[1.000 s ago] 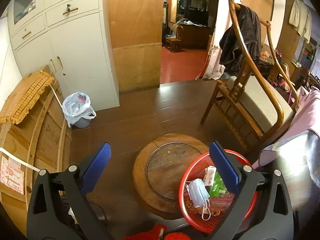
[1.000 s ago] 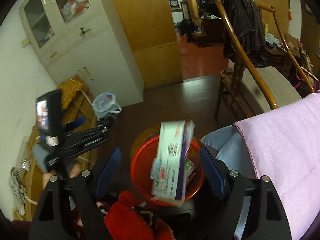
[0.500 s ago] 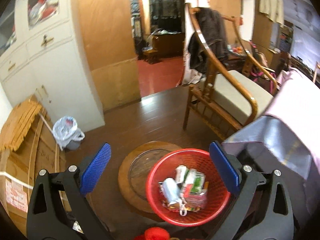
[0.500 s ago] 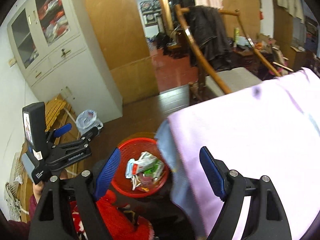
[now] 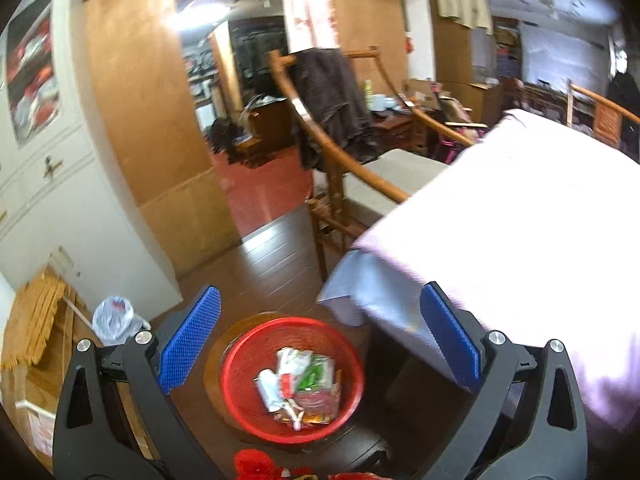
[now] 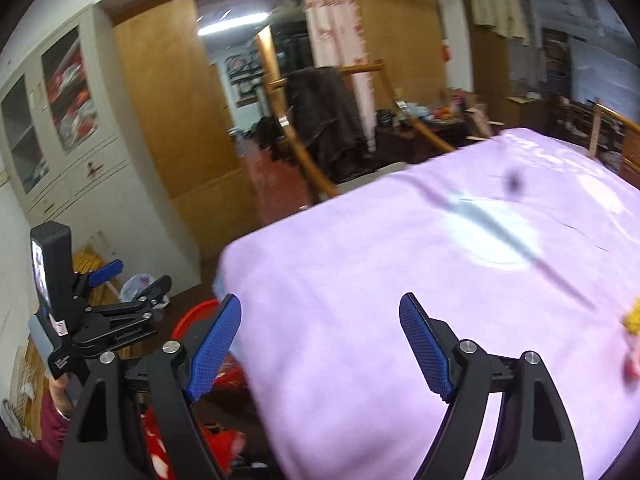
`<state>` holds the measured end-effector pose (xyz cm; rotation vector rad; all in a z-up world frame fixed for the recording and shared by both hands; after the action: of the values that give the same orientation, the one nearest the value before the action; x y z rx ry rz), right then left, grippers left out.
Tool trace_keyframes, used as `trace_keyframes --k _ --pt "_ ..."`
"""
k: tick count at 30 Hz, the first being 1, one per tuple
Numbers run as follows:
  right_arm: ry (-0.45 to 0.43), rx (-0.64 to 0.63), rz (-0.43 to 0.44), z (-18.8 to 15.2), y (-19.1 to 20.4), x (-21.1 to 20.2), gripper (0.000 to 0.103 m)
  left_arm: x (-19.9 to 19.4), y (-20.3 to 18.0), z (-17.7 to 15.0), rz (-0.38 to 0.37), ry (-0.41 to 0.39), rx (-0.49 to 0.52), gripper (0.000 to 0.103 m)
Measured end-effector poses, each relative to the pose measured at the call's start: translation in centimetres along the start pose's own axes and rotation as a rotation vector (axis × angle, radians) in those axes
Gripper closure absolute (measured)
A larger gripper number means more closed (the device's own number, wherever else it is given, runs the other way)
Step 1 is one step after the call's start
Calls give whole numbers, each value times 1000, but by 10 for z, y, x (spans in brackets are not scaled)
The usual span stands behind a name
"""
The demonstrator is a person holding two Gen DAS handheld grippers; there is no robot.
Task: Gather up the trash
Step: 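Move both grippers back over the table toward the yellow flower, then grasp the yellow flower with the left gripper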
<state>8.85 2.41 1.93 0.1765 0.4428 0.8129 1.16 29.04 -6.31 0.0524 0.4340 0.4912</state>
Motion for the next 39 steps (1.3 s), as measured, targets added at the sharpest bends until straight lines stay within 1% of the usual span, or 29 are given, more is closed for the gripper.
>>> trace_keyframes --k 6,12,16,19,22,25,28,29,32,34,35,37,38,39 --pt "-32 47 -132 -3 -84 -45 22 -6 -79 16 -87 -22 106 7" --pt "-56 126 -293 -17 -181 -91 19 -3 -166 29 -211 -38 211 7" --pt "-67 199 -407 -31 -243 -120 18 5 -230 39 -353 -9 247 7" --pt "-82 278 -450 -45 -275 -133 18 18 -285 50 -472 36 266 7" --pt "-74 350 -481 -60 -301 -139 18 34 -339 59 -562 89 274 7" --pt "-73 355 -518 -62 -317 -144 18 37 -390 68 -646 134 266 7" --pt "-76 324 -611 -59 -334 -153 17 23 -447 68 -743 153 291 7" --pt "-87 336 -622 -58 -338 -159 17 20 -461 70 -764 150 305 7" --pt "-147 465 -633 -61 -364 -178 17 7 -509 68 -834 142 346 7" --pt "-157 528 -627 -66 -374 -182 17 0 -541 62 -897 172 365 7" --pt "-160 551 -622 -68 -377 -181 17 -3 -552 58 -915 189 371 7" --pt "-161 568 -620 -70 -378 -182 17 -2 -576 48 -945 234 378 7" --pt "-161 564 -623 -71 -379 -181 17 -1 -582 44 -954 250 376 7" --pt "-160 558 -626 -71 -376 -180 17 3 -588 38 -965 271 363 10"
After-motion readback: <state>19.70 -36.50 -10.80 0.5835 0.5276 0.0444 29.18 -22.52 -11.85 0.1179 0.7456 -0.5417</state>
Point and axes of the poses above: each gripper's, at about its wrist camera, not at the fingertips, and x roughly the way its jaws point, y to its left, z to its top, the point moved 8 cm from there along x, roughly the way its jaws point, and after that the axes turned 13 degrees about -y, right-handed, at the moved point
